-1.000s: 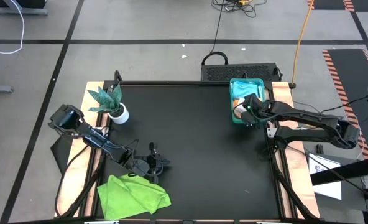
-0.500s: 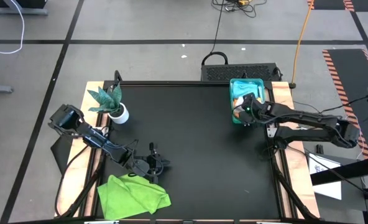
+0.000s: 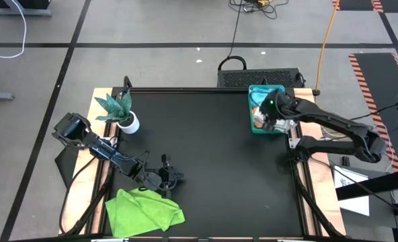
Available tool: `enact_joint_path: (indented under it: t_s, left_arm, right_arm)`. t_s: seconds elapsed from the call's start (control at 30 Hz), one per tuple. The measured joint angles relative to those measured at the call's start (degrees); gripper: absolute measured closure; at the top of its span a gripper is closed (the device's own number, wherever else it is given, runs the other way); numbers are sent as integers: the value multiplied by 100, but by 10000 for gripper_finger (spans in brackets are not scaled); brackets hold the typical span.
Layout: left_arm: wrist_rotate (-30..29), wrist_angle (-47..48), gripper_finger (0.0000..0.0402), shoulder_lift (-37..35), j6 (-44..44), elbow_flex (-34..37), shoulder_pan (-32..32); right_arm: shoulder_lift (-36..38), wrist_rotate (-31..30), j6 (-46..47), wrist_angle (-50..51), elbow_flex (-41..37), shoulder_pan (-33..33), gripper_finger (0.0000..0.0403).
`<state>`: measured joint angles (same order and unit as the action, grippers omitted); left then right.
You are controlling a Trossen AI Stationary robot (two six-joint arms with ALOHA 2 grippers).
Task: Fold microfiber towels
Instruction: Stack the gray microfiber cloth on top of the orange microfiber cloth in the green bin
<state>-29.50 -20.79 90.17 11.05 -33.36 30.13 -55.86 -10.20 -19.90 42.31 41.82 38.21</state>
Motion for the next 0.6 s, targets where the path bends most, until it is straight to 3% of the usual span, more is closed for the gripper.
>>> enact_joint_path:
  t_s: [0.23, 0.43, 0.6]
  left_arm:
    - [0, -1, 376, 0, -32, 0, -8]
    - [0, -1, 376, 0, -49, 0, -22]
    - [0, -1, 376, 0, -52, 0, -22]
  right_arm:
    - [-1099, -7, 607, -700, 2, 878, 238]
    - [-1935, 411, 15, -1249, 2, 1024, 218]
    - [-2093, 424, -699, -1234, 2, 1022, 266]
